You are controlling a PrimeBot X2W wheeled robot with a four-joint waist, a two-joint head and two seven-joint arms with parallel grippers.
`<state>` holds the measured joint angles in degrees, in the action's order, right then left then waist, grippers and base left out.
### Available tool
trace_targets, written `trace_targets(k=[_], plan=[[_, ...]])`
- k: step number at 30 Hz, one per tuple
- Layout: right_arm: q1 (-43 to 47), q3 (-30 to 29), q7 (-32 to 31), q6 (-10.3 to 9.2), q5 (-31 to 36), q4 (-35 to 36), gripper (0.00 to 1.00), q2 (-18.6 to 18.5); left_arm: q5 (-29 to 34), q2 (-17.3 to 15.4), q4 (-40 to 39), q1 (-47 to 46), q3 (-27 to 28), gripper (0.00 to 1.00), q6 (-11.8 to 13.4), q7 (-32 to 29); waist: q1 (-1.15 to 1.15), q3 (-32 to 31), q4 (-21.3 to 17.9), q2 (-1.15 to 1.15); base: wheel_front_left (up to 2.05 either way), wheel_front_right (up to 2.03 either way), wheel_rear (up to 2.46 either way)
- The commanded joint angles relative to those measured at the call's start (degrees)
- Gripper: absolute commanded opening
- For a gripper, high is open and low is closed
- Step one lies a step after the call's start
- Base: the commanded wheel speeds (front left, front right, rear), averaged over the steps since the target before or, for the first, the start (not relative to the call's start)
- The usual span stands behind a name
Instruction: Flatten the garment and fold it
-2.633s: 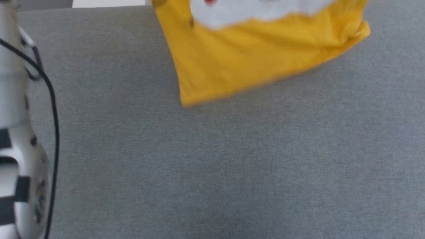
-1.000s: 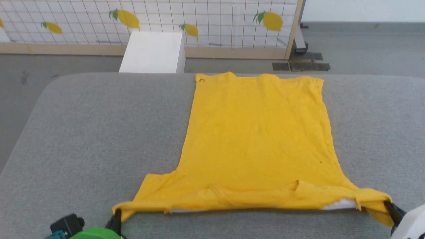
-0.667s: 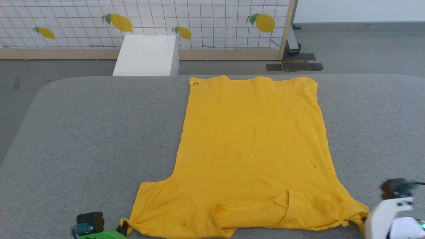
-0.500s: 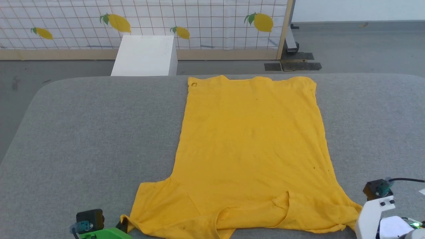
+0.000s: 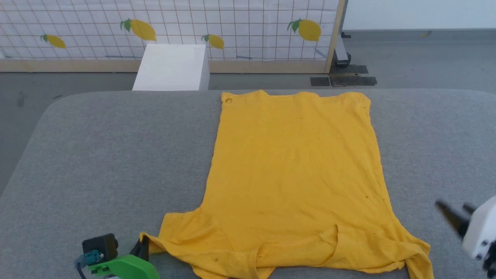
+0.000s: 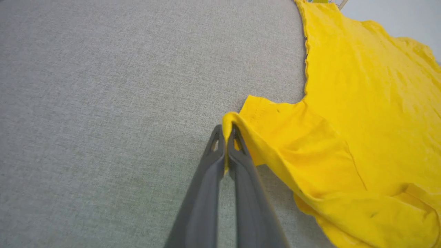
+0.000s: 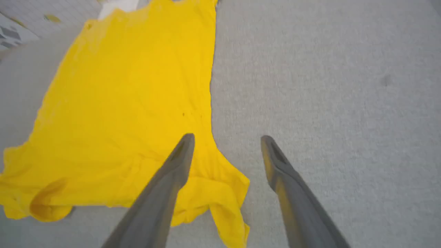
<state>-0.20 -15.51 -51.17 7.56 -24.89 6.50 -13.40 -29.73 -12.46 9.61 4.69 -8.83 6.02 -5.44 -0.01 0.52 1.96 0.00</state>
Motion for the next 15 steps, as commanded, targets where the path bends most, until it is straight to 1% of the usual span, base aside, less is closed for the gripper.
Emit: trace_targets(k=[1, 4, 6, 7, 9, 12, 15], plan=[[-2.1, -2.4, 1.5, -0.08, -0.6, 1.9, 1.0, 2.0, 0.3, 0.0, -0.9, -0.2, 0.2, 0.0, 0.3, 0.7, 0.01, 0.5, -0.3, 0.0, 0.0, 0.0, 0.0], [-7.2, -5.5, 5.8, -0.08, 0.6, 4.2, 1.0, 4.8, 0.2, 0.1, -3.1, -0.2, 0.3, 0.0, 0.5, 1.3, 0.01, 2.1, -0.4, 0.0, 0.0, 0.0, 0.0], [-11.7, -7.2, 10.3, -0.08, 0.5, 3.4, 1.0, 6.8, 0.3, 0.2, -4.6, -0.6, 0.2, 0.0, 0.6, 1.3, 0.01, 4.0, 0.0, 0.0, 0.0, 0.0, 0.0], [-13.4, -7.5, 12.0, -0.08, 1.1, 2.5, 1.0, 7.1, 0.5, 0.1, -5.2, -0.9, 0.0, 0.0, 0.6, 1.3, 0.01, 4.9, 0.3, 0.0, 0.0, 0.0, 0.0], [-17.5, -7.4, 15.4, -0.08, 2.4, -0.1, 1.0, 7.4, 0.7, 0.1, -6.4, -1.5, -0.4, 0.0, 0.5, 1.3, 0.01, 7.4, 1.1, 0.0, 0.0, 0.0, 0.0], [-24.6, -6.2, 20.5, -0.08, 5.3, -4.6, 1.0, 6.7, 0.8, 0.3, -8.4, -2.4, -0.6, 0.0, 0.7, 1.2, 0.01, 11.7, 2.4, 0.0, 0.0, 0.0, 0.0], [-31.9, -5.3, 22.8, -0.08, 8.0, -10.0, 1.0, 6.3, 0.7, 0.7, -10.2, -2.8, -0.9, 0.0, 1.2, 0.6, 0.01, 16.1, 3.7, 0.0, 0.0, 0.0, 0.0]])
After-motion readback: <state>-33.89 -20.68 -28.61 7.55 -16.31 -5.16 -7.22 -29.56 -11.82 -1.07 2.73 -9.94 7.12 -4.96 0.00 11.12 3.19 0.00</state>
